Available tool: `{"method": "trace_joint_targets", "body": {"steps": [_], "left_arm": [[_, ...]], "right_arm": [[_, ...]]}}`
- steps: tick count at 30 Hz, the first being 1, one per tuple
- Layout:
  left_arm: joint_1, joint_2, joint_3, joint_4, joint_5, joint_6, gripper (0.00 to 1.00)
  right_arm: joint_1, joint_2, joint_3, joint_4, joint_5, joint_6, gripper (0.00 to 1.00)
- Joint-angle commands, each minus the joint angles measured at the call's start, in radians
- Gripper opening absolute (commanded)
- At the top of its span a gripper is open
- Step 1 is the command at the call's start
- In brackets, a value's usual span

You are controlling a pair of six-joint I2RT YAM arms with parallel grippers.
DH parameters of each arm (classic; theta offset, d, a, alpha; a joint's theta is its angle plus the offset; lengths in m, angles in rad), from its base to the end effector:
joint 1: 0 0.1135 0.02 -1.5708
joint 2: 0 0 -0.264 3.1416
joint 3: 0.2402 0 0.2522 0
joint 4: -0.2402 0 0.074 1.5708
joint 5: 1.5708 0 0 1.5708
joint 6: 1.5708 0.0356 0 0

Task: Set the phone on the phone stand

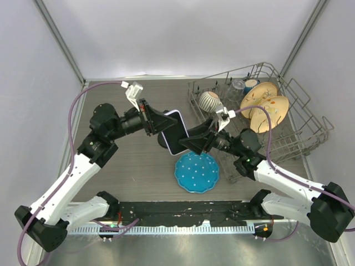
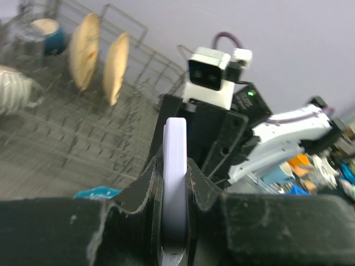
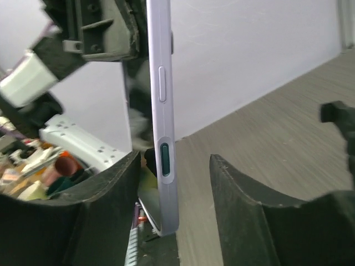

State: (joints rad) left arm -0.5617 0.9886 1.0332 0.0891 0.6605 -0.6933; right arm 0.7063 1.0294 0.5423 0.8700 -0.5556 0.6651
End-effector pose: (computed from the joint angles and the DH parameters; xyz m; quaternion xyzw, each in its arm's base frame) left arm 0.1729 -0.1346 0.4185 0.2026 0.6374 -0.5909 0.4511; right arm 0.1591 0.1604 0.3171 -0.2383 0.5334 0.6234 0.5197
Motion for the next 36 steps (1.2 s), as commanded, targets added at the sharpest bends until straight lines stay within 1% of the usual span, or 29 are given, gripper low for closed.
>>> {"method": "trace_joint_targets", "body": {"steps": [1, 2, 3, 4, 5, 6, 7, 8, 9, 10, 11, 15, 17, 21, 23, 25, 26, 27, 30, 31, 36], "left_arm": [[-0.012, -0.076, 0.119, -0.323, -0.350, 0.170, 0.00], [-0.010, -0.082, 0.134, -0.366, -0.419, 0.188, 0.00], [-0.010, -0.091, 0.146, -0.403, -0.556, 0.207, 0.00], [-0.010, -0.100, 0.163, -0.455, -0.617, 0.222, 0.00], [-0.010, -0.123, 0.168, -0.472, -0.677, 0.236, 0.00], [-0.010, -0.139, 0.169, -0.483, -0.778, 0.242, 0.00], [-0.010, -0.152, 0.166, -0.488, -0.807, 0.247, 0.00], [-0.010, -0.186, 0.163, -0.489, -0.838, 0.248, 0.00], [-0.010, -0.200, 0.160, -0.488, -0.858, 0.248, 0.00], [-0.010, -0.215, 0.153, -0.483, -0.878, 0.250, 0.00], [-0.010, -0.229, 0.150, -0.482, -0.884, 0.252, 0.00], [-0.010, -0.289, 0.113, -0.462, -0.921, 0.274, 0.00], [-0.010, -0.294, 0.097, -0.469, -0.923, 0.279, 0.00], [-0.010, -0.285, 0.064, -0.483, -0.875, 0.256, 0.00], [-0.010, -0.277, 0.051, -0.491, -0.860, 0.218, 0.00], [-0.010, -0.268, 0.053, -0.500, -0.813, 0.210, 0.00], [-0.010, -0.257, 0.054, -0.502, -0.802, 0.209, 0.00], [-0.010, -0.249, 0.062, -0.520, -0.773, 0.212, 0.00], [-0.010, -0.188, 0.090, -0.586, -0.753, 0.199, 0.00], [-0.010, -0.179, 0.088, -0.589, -0.750, 0.196, 0.00], [-0.010, -0.205, 0.051, -0.558, -0.794, 0.181, 0.00]], "right_arm": [[-0.005, -0.006, 0.076, -0.205, 0.169, -0.154, 0.63], [-0.005, -0.009, 0.087, -0.235, 0.195, -0.169, 0.65], [-0.005, -0.012, 0.090, -0.283, 0.221, -0.185, 0.68], [-0.004, -0.021, 0.091, -0.305, 0.287, -0.194, 0.69], [-0.004, -0.022, 0.100, -0.333, 0.322, -0.215, 0.69], [-0.004, -0.020, 0.110, -0.398, 0.373, -0.223, 0.69], [-0.004, -0.017, 0.123, -0.440, 0.417, -0.229, 0.68], [0.001, -0.003, 0.157, -0.480, 0.498, -0.245, 0.68], [0.007, 0.006, 0.172, -0.544, 0.532, -0.252, 0.67], [0.015, 0.015, 0.188, -0.569, 0.551, -0.262, 0.67], [0.027, 0.041, 0.209, -0.588, 0.656, -0.265, 0.67], [0.097, 0.124, 0.266, -0.621, 0.765, -0.272, 0.68], [0.101, 0.168, 0.316, -0.629, 0.754, -0.257, 0.70], [0.101, 0.291, 0.366, -0.565, 0.730, -0.251, 0.74], [0.101, 0.331, 0.410, -0.565, 0.734, -0.260, 0.74], [0.101, 0.377, 0.441, -0.588, 0.714, -0.272, 0.74], [0.101, 0.386, 0.462, -0.588, 0.701, -0.277, 0.73], [0.101, 0.397, 0.470, -0.583, 0.686, -0.280, 0.70], [0.101, 0.429, 0.501, -0.592, 0.669, -0.280, 0.62], [0.102, 0.434, 0.508, -0.600, 0.674, -0.282, 0.61], [0.102, 0.474, 0.558, -0.652, 0.692, -0.306, 0.55]]}}
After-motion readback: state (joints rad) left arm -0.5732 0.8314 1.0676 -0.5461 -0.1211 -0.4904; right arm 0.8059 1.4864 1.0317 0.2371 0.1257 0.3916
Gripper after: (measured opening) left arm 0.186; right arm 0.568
